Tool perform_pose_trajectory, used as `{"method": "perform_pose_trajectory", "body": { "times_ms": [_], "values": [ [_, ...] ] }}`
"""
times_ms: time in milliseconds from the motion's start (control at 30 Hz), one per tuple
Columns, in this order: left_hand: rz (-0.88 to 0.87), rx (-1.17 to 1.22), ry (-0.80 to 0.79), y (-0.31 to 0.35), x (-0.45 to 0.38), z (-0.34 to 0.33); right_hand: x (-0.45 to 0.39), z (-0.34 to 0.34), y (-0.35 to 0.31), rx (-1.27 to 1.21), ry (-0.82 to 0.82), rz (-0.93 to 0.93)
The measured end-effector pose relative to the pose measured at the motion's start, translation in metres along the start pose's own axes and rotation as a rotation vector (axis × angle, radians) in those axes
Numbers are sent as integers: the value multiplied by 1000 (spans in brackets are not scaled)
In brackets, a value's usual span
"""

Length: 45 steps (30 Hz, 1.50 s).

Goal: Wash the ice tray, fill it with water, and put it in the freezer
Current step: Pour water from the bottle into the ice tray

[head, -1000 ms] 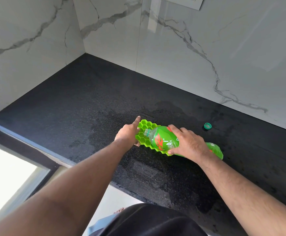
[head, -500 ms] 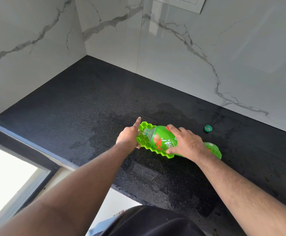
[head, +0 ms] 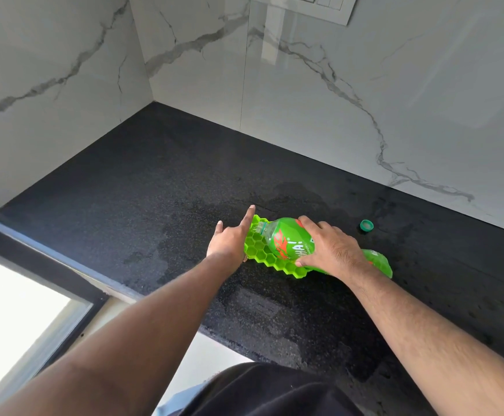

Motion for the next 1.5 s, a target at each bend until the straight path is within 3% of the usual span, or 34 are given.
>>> {"method": "perform_pose_trajectory", "body": {
  "times_ms": [267,600,1033,1500],
  "values": [
    [-95,-180,73,11,9,-5,8,0,11,12,17,-36],
    [-197,-272,26,19,18,-11,20,0,26,12,17,-55],
    [-143,-326,-76,25,11,-18,33,-1,39,2,2,-87],
    [-133,-377,-81,29,12,-19,43,-2,54,5,8,-133]
  ]
}}
Point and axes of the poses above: each hand's wrist, its own x-axis away from the middle knuckle, its own z-axis out of the back of the hand, y = z × x, the point moved 3 cm from there along -x, towards the middle knuckle, and after that the axes turned 10 degrees about y, right-handed, at the moved point
